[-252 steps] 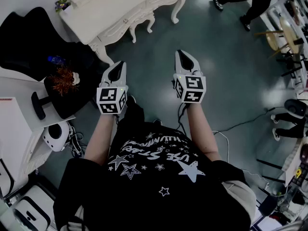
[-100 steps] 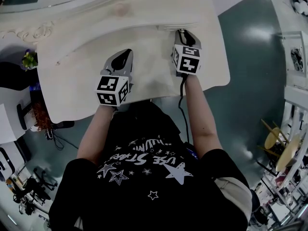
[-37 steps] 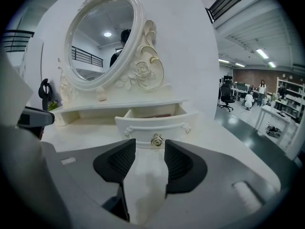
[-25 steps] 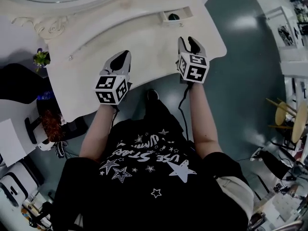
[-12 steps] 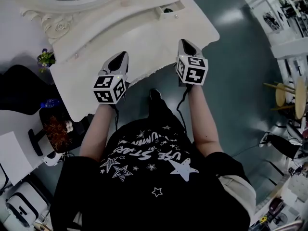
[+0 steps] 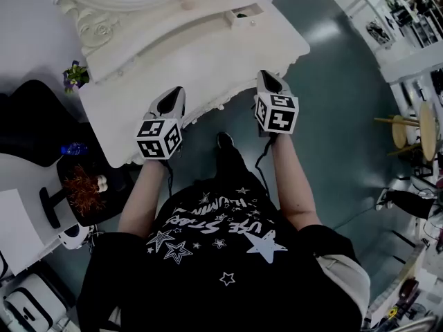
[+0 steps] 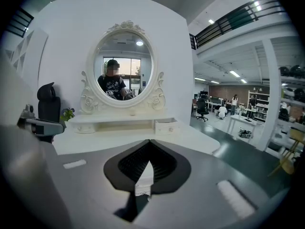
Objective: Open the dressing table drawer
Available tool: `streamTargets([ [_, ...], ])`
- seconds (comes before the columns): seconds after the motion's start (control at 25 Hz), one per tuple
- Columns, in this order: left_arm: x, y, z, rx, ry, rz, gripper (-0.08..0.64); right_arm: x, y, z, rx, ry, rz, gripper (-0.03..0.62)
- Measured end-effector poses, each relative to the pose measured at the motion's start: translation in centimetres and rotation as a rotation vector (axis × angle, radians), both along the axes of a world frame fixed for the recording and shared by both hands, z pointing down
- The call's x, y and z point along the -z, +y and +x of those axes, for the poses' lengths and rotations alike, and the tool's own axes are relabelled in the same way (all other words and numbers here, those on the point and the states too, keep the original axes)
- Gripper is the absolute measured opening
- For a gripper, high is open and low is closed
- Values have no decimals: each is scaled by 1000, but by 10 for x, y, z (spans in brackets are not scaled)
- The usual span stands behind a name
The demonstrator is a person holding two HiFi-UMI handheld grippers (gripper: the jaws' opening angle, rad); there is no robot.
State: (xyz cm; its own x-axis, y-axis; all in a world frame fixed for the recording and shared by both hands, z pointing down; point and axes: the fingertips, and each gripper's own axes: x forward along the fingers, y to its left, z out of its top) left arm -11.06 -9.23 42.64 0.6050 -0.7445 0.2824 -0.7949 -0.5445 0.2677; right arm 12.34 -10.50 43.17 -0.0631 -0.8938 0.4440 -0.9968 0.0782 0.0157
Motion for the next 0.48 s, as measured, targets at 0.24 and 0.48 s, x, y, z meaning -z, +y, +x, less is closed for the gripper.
streamTargets([
  [0.24, -7, 50, -25, -21, -28, -13, 2, 0, 51, -21, -19, -2, 8, 28],
  [0.48, -13, 89, -43, -31, -20, -30, 2, -8, 97, -45, -24, -25, 4, 28],
])
